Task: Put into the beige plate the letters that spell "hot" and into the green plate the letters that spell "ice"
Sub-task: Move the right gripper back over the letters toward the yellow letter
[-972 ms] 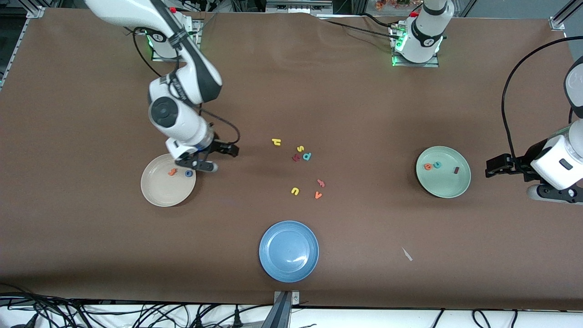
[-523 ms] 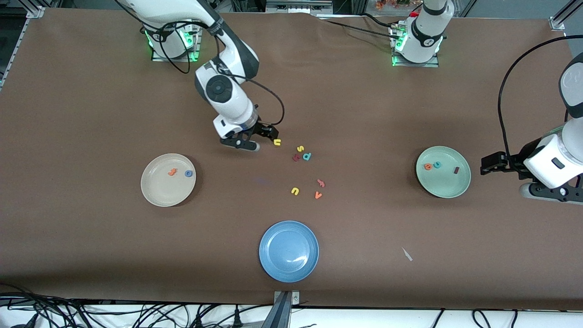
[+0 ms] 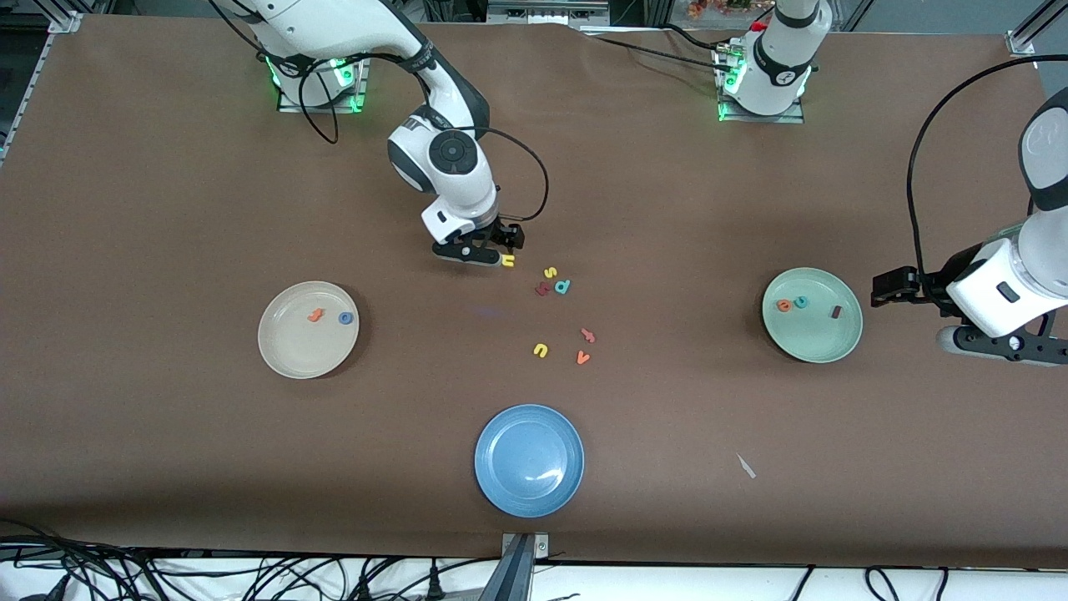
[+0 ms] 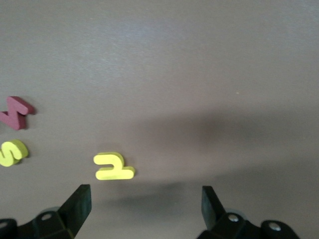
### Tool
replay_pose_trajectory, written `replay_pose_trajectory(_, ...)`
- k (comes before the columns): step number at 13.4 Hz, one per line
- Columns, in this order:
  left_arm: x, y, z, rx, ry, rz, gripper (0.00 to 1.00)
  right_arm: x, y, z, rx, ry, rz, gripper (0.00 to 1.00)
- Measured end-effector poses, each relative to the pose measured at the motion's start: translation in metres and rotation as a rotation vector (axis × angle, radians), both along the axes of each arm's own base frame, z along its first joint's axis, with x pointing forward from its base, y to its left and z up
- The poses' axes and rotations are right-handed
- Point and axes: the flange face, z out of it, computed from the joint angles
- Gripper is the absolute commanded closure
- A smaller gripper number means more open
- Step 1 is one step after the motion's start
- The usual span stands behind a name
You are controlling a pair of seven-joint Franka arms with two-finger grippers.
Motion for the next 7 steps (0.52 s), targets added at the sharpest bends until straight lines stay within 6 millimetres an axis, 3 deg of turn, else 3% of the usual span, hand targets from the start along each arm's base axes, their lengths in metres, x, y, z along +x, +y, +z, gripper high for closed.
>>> replay_pose_trajectory(3, 0.0, 0.002, 0.0, 0.002, 0.0, 0.004, 0.0, 0.008, 0.02, 0.003, 0.023, -0.02, 0.008, 0.02)
replay_pose_trajectory(7, 0.0, 0.002, 0.0, 0.001, 0.0, 0.004, 0.0, 0.009, 0.024, -0.021, -0.018, -0.036, 0.066, 0.03)
